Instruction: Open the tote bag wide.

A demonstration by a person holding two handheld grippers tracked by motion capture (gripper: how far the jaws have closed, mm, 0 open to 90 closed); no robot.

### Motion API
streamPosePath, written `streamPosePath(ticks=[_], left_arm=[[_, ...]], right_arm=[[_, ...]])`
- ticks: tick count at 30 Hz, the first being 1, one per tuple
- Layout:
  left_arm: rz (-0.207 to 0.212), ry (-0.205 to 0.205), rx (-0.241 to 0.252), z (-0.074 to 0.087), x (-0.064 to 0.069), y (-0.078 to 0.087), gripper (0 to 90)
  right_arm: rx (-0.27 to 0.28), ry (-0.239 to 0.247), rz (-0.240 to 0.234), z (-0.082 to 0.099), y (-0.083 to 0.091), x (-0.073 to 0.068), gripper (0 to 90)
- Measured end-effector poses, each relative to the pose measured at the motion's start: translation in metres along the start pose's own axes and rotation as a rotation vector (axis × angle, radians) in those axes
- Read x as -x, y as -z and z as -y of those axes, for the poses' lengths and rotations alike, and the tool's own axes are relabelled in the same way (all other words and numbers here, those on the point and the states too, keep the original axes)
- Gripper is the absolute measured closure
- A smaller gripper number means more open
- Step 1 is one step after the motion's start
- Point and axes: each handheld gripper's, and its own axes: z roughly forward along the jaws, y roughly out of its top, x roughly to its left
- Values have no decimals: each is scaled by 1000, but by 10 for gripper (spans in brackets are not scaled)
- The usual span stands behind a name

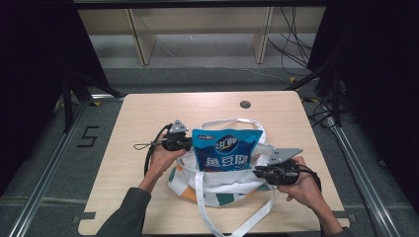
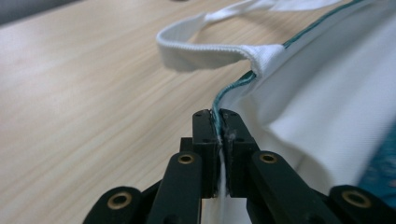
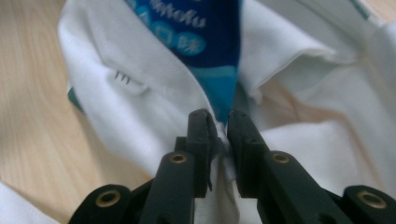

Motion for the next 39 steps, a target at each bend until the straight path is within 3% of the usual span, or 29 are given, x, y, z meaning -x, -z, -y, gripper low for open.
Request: streamPosePath(ticks=[2,6,10,11,13,16,17,19,23,24,26,28,29,30,31,35,38,39], left_arm=[[3,36,-30,6,-4,-11,851],[11,55,-68,11,-7,-21,846],[12,44,-145,19,-2,-34,833],[5,44,-145,21,-1,-36,826],[-24,54,-119,19,-2,-31,783],[-22,81,-81,13,-1,-14,640],[-21,84,-66,11,0,-6,579],[-21,96,-30,6,4,10,516],[3,132,45,-2,14,43,440],[2,121,49,-3,17,50,441],[8,90,62,-2,28,65,443],[48,86,70,1,39,75,443],[76,87,82,4,46,79,443],[105,85,83,8,54,85,441],[132,86,89,10,59,87,434],[146,49,58,22,68,89,438],[165,91,24,35,66,86,372],[173,97,20,40,67,86,372]], right_arm=[[-13,6,6,1,2,-7,811],[-51,30,-5,11,5,-23,816],[-113,-6,-46,31,-22,-33,821],[-121,-22,-39,36,-33,-34,821],[-116,-31,-45,35,-31,-32,821],[-90,-50,-78,37,-30,-29,802],[-90,-77,-91,36,-28,-29,763],[-67,-87,-94,32,-21,-26,649],[38,-122,-71,20,1,-20,550],[63,-148,-69,18,7,-20,533],[124,-129,-16,13,20,-13,507],[149,-173,5,11,29,-9,501],[174,-153,27,11,31,-5,499],[175,-187,45,10,35,-3,499],[195,-192,71,10,36,2,498],[180,-205,134,5,37,17,482],[182,-216,160,1,32,28,474],[185,-192,177,0,30,33,472]])
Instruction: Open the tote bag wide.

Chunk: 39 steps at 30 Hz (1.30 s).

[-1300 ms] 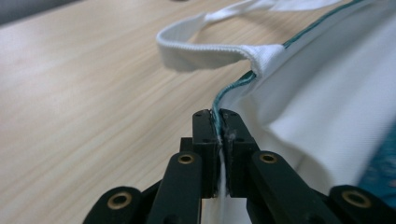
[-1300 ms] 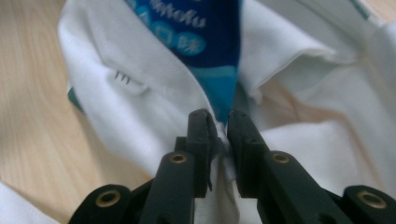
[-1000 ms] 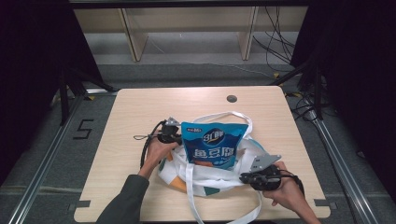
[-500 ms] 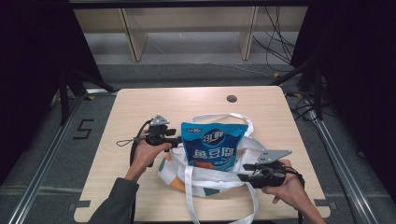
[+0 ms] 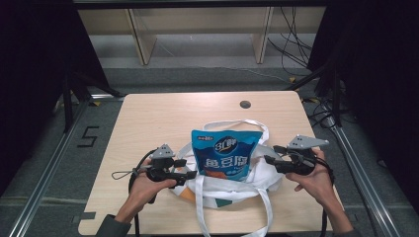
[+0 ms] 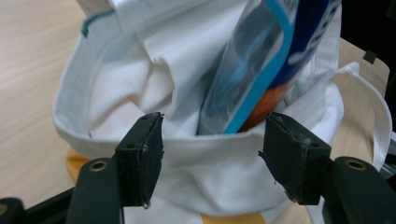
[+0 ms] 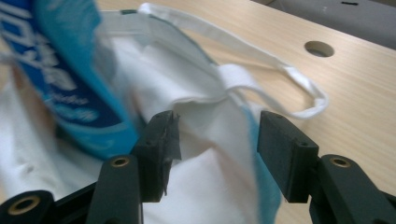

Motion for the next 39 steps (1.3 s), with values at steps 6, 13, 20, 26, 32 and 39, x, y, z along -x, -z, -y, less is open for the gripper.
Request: streamPosePath(ticks=[6,13,20,26,32,39], left_arm=[[12,-73,-24,10,7,-7,465],[-40,-205,-81,14,19,-13,513],[0,-124,55,0,21,10,542],[-18,-114,4,2,36,-12,432],[-83,-195,-62,2,43,-28,382],[-162,-331,-176,21,40,-29,692]], right_arm=[[-33,-23,13,-13,-23,5,481],[-112,76,35,-20,-59,11,592],[-105,56,34,-18,-54,17,617],[-117,52,30,-16,-55,16,607],[-118,46,23,-14,-56,16,605],[-126,58,45,-14,-56,16,747]])
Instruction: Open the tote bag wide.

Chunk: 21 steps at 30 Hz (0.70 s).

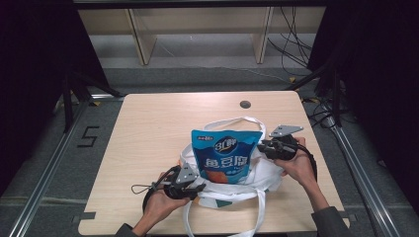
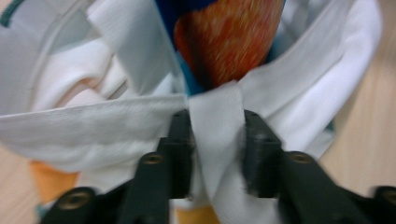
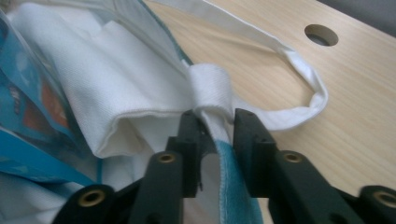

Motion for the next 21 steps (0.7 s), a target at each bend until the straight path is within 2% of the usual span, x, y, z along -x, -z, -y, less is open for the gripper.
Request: streamPosePath(ticks=[2,3,4,5,6,7,8,9,10,11,12,13,15,18,19,21], left_arm=[[14,-19,-6,6,3,2,832],[41,-18,-3,10,7,2,857],[30,-48,-20,13,9,4,860],[44,-61,-20,17,14,5,861],[43,-73,-31,18,17,6,862],[60,-68,-43,22,20,6,862],[50,-86,-64,26,21,6,862],[51,-82,-79,32,23,3,862],[75,-63,-89,38,24,0,862],[96,-30,-73,42,22,-1,863],[84,-33,-81,41,20,-1,863],[68,-37,-81,40,20,-3,862],[72,-41,-84,37,18,-6,862],[68,-33,-79,35,18,-6,862],[67,-39,-88,35,17,-6,861],[84,-6,-74,35,14,-6,860]], right_arm=[[-12,8,14,0,0,1,796],[-5,30,27,0,-1,2,801],[-6,37,35,-1,-1,2,804],[10,57,49,-3,-2,5,806],[33,37,65,-7,-1,5,807],[39,13,71,-9,-1,5,807],[65,18,84,-13,-1,10,808],[65,8,89,-15,-2,12,809],[52,-1,103,-16,-5,15,810],[34,8,132,-15,-10,18,810],[-16,-1,140,-11,-19,18,810],[-42,-9,143,-6,-29,19,810],[-119,-21,128,7,-46,23,810],[-162,-36,96,26,-67,26,813],[-151,-42,92,28,-67,28,813],[-147,-38,86,28,-67,29,813]])
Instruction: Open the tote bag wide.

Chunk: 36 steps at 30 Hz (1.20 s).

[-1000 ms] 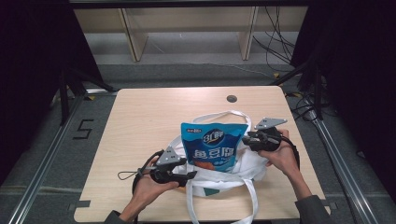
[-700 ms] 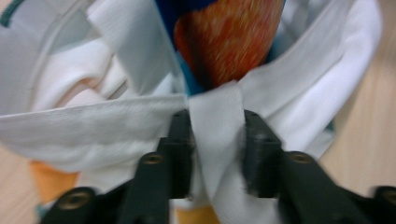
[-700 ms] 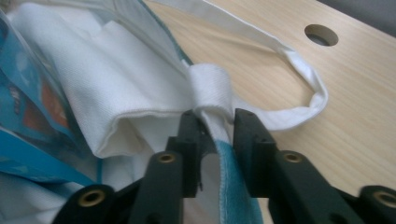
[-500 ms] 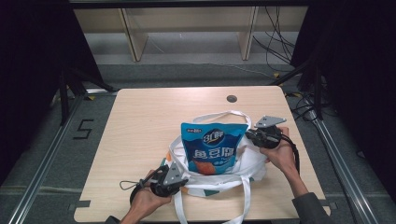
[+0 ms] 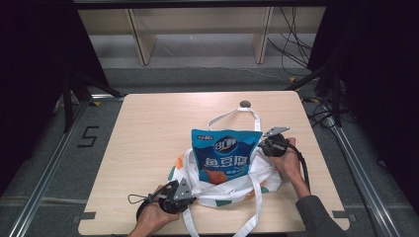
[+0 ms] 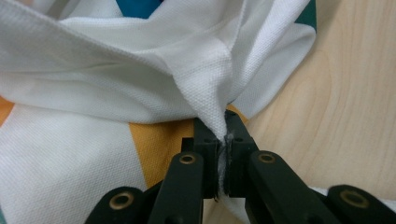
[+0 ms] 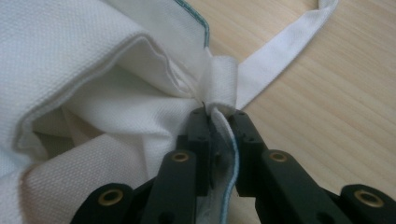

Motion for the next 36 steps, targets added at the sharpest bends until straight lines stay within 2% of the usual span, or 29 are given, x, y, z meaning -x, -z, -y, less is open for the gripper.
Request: streamPosePath(ticks=[3,4,6,7,8,9,10,11,12,13,14,16,17,19,20,21,22,23,24,25,26,27,28,29,30,32,33,34,36], left_arm=[[17,25,15,-2,-1,5,823],[32,28,17,-3,-2,8,763],[52,62,47,-7,2,19,614],[53,73,59,-8,3,25,536],[55,78,61,-10,2,30,488],[59,97,102,-13,1,38,437],[52,135,145,-16,0,43,408],[53,153,172,-18,-3,47,396],[28,149,206,-24,-8,53,394],[3,170,235,-28,-11,55,413],[1,167,251,-31,-14,57,467],[-14,173,293,-39,-23,53,575],[-16,151,293,-42,-30,49,618],[-12,183,295,-44,-37,38,688],[-14,191,281,-43,-42,29,720],[-11,188,277,-43,-44,23,752],[10,214,259,-41,-45,17,769],[35,220,239,-37,-46,9,798],[23,204,202,-35,-45,6,822],[8,177,157,-30,-43,1,838],[15,187,150,-26,-42,-4,853],[26,202,148,-21,-43,-6,862],[33,224,160,-20,-44,-6,868],[9,192,134,-20,-46,-5,876],[-11,179,128,-19,-47,-6,888],[4,208,136,-16,-47,-11,892],[-2,209,126,-14,-47,-14,892],[-4,207,127,-14,-47,-16,894],[-4,210,123,-14,-47,-16,894]], right_arm=[[5,-26,-6,-2,4,1,786],[18,-48,-5,-3,8,2,725],[54,-91,5,-6,21,5,616],[68,-114,-12,-8,32,6,567],[113,-111,-20,-8,41,8,543],[155,-106,-22,-8,49,9,540],[170,-139,-46,-9,65,7,540],[195,-118,-59,-9,76,6,539],[210,-130,-83,-8,83,2,542],[227,-106,-121,-7,95,-5,549],[227,-112,-157,-5,102,-14,567],[224,-54,-199,-1,110,-28,596],[206,-41,-245,2,114,-39,611],[192,-16,-286,6,114,-52,613],[184,7,-289,7,112,-55,614],[159,7,-276,11,107,-62,628],[140,26,-266,13,103,-63,647],[103,39,-265,16,97,-65,684],[89,41,-283,21,90,-68,780],[56,53,-297,24,88,-69,835],[45,75,-301,29,83,-72,873],[-7,93,-303,33,81,-75,893],[4,103,-287,40,78,-80,900],[-3,106,-286,45,78,-83,900],[-5,105,-293,48,78,-84,900],[-4,88,-297,54,75,-86,900],[-22,73,-296,57,72,-88,900],[-1,82,-276,58,67,-87,900],[-15,101,-278,55,66,-87,900]])
